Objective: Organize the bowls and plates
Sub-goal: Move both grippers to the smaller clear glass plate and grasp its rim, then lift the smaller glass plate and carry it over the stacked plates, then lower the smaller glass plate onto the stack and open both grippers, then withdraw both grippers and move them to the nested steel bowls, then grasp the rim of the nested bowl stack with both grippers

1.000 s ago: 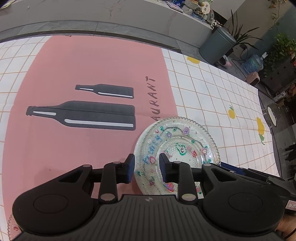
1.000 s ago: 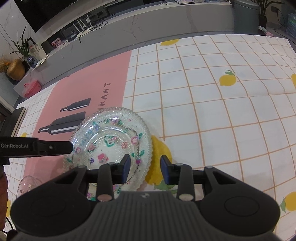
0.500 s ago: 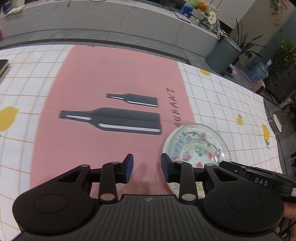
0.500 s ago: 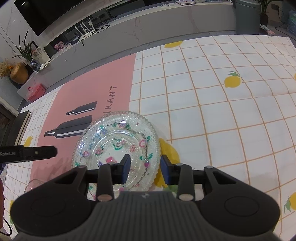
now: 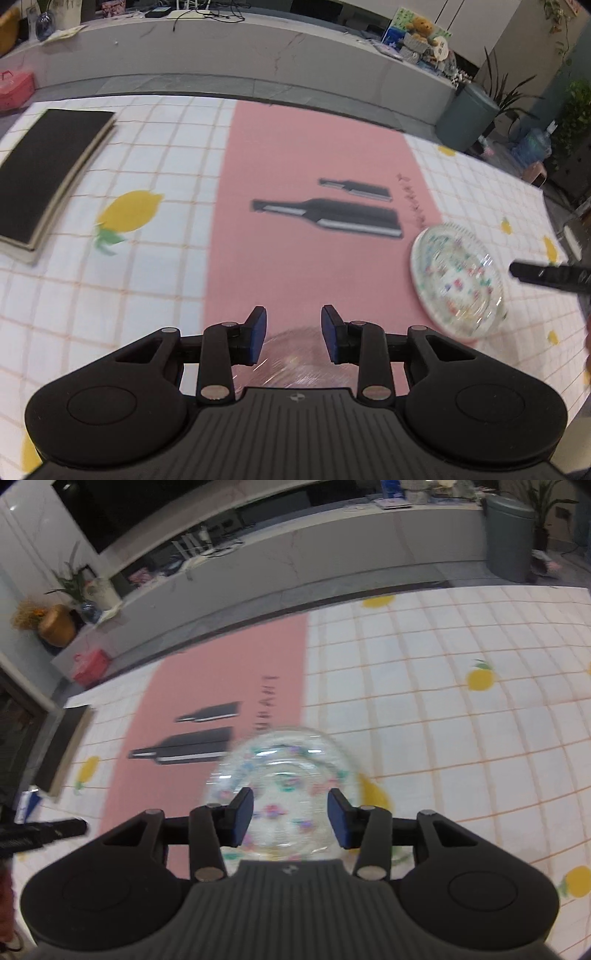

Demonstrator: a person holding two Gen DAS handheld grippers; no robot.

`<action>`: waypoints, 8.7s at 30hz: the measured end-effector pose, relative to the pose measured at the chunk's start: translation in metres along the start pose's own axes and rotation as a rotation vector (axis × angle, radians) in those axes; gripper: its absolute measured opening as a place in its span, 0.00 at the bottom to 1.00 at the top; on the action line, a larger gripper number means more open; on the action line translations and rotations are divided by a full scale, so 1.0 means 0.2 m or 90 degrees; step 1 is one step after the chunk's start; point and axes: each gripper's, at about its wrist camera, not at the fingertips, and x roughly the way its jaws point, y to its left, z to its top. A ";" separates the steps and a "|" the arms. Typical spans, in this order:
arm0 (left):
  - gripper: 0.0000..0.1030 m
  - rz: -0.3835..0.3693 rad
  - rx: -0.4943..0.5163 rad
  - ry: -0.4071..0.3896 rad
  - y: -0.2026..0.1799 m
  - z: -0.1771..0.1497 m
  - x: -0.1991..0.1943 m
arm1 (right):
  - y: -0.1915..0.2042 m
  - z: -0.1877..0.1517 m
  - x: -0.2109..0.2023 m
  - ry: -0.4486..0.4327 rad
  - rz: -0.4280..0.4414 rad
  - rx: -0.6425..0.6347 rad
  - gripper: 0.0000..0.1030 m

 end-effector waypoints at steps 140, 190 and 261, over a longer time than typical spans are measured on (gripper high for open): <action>0.17 -0.162 -0.034 -0.009 -0.48 0.13 0.20 | -0.25 0.16 -0.05 0.026 0.053 0.132 0.07; 0.45 -0.094 -0.031 0.047 -0.52 0.16 0.39 | -0.15 0.06 0.26 0.073 -0.120 -0.035 0.38; 0.80 -0.122 0.133 0.084 -0.58 -0.49 -0.13 | 0.21 -0.52 -0.21 0.117 -0.037 -0.090 0.73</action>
